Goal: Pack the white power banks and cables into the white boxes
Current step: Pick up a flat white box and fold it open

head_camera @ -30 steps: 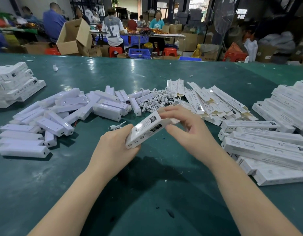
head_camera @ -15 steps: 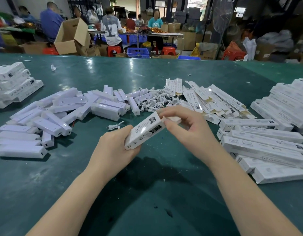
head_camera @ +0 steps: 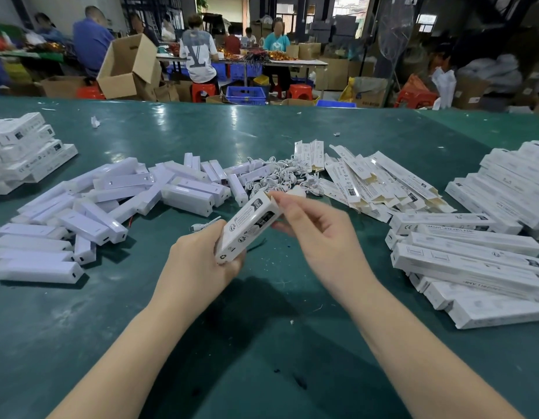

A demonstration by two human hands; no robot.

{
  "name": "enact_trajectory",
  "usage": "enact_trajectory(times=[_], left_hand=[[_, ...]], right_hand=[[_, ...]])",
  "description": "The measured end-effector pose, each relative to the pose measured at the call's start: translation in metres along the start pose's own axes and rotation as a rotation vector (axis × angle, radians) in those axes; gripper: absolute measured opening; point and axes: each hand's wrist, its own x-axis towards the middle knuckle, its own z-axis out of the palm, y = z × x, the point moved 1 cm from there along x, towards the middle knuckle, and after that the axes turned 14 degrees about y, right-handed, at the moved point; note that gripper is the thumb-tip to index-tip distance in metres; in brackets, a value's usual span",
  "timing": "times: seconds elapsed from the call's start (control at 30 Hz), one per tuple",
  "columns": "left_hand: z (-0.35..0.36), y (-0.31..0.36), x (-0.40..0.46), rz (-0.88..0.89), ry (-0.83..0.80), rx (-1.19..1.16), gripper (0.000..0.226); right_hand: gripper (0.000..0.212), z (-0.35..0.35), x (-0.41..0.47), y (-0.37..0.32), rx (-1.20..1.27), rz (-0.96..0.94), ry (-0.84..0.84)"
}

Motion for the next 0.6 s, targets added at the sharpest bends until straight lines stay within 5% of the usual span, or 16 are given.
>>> enact_trajectory(times=[0.17,0.27,0.47,0.6], left_hand=[[-0.002,-0.003,0.002,0.027,0.042,0.045,0.017],[-0.001,-0.002,0.004,0.028,0.053,0.111,0.021],[-0.003,0.001,0.002,0.156,0.035,0.168,0.023],[0.000,0.003,0.002,0.259,0.024,0.260,0.032]], right_hand=[[0.051,0.011,-0.017,0.005,-0.463,-0.371,-0.077],[0.053,0.013,-0.019,0.006,-0.445,-0.454,-0.154],[0.023,0.008,-0.009,0.007,0.148,0.020,0.106],[0.016,0.005,-0.003,0.013,0.193,0.185,0.171]])
